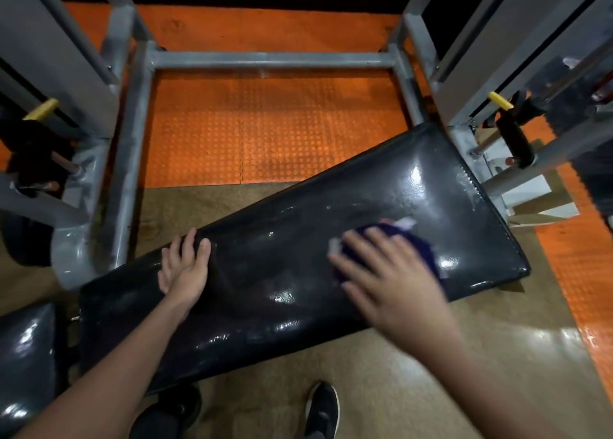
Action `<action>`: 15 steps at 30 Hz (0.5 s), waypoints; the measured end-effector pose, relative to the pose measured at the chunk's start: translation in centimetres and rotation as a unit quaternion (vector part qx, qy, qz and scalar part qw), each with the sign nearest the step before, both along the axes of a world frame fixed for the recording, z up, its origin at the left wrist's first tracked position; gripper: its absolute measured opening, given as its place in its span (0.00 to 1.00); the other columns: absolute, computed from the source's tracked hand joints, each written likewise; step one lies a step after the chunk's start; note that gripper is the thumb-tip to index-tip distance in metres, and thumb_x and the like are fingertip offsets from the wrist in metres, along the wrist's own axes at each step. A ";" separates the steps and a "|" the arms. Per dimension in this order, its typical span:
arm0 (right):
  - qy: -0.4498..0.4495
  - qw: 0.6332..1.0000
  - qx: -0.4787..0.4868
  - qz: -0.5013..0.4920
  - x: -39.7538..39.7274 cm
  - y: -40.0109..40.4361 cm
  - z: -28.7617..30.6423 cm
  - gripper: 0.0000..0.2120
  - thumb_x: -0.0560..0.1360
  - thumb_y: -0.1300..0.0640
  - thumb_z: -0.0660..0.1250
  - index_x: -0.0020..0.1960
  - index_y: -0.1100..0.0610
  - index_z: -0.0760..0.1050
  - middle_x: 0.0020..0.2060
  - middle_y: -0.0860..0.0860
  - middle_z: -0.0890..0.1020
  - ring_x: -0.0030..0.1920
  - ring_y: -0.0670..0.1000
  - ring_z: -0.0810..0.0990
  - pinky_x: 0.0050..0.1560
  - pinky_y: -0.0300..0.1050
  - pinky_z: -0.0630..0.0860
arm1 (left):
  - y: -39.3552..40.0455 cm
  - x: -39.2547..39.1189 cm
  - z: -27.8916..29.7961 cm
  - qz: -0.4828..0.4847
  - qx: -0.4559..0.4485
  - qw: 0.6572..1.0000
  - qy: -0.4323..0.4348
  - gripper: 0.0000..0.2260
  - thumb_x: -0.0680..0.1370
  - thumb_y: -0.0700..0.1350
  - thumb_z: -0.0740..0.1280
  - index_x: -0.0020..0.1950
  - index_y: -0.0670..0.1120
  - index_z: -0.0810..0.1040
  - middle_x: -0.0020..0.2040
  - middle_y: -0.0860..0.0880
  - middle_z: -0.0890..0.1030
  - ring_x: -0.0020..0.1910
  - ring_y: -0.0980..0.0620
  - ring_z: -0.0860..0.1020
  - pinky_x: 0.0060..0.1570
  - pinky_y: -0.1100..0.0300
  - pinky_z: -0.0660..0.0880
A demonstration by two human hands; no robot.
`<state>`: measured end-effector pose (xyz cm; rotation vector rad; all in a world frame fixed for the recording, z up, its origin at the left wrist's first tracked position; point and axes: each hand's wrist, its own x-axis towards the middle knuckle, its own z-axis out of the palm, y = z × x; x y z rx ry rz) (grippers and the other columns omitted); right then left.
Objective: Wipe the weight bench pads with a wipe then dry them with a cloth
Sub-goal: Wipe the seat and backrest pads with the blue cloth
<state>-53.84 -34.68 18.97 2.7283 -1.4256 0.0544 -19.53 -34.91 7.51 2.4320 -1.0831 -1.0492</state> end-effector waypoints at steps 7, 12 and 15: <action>-0.035 0.963 -0.076 -0.256 2.3 -11.2 1.2 0.21 0.84 0.45 0.55 0.73 0.47 0.75 0.76 0.54 0.72 0.78 0.61 0.64 0.78 0.59 0.56 | 0.2 0.0 0.2 -0.001 -0.005 1.000 0.008 0.26 0.83 0.65 0.46 0.81 0.62 0.52 0.83 0.54 0.47 0.81 0.51 0.41 0.77 0.45 0.40; -0.041 0.991 -0.022 -0.126 15.4 -7.7 -5.1 0.20 0.83 0.49 0.57 0.69 0.54 0.77 0.69 0.56 0.77 0.75 0.62 0.67 0.77 0.61 0.58 | 0.9 1.2 -0.3 -0.009 -0.049 0.997 0.059 0.23 0.84 0.62 0.48 0.80 0.63 0.54 0.82 0.56 0.48 0.81 0.52 0.41 0.77 0.48 0.40; -0.013 0.999 0.043 -0.031 19.0 -0.3 -7.7 0.26 0.86 0.47 0.53 0.82 0.53 0.61 0.80 0.55 0.64 0.81 0.59 0.58 0.82 0.59 0.51 | 1.9 2.7 -0.1 0.014 -0.110 0.983 0.148 0.22 0.84 0.56 0.58 0.79 0.61 0.61 0.82 0.58 0.52 0.81 0.55 0.45 0.78 0.51 0.45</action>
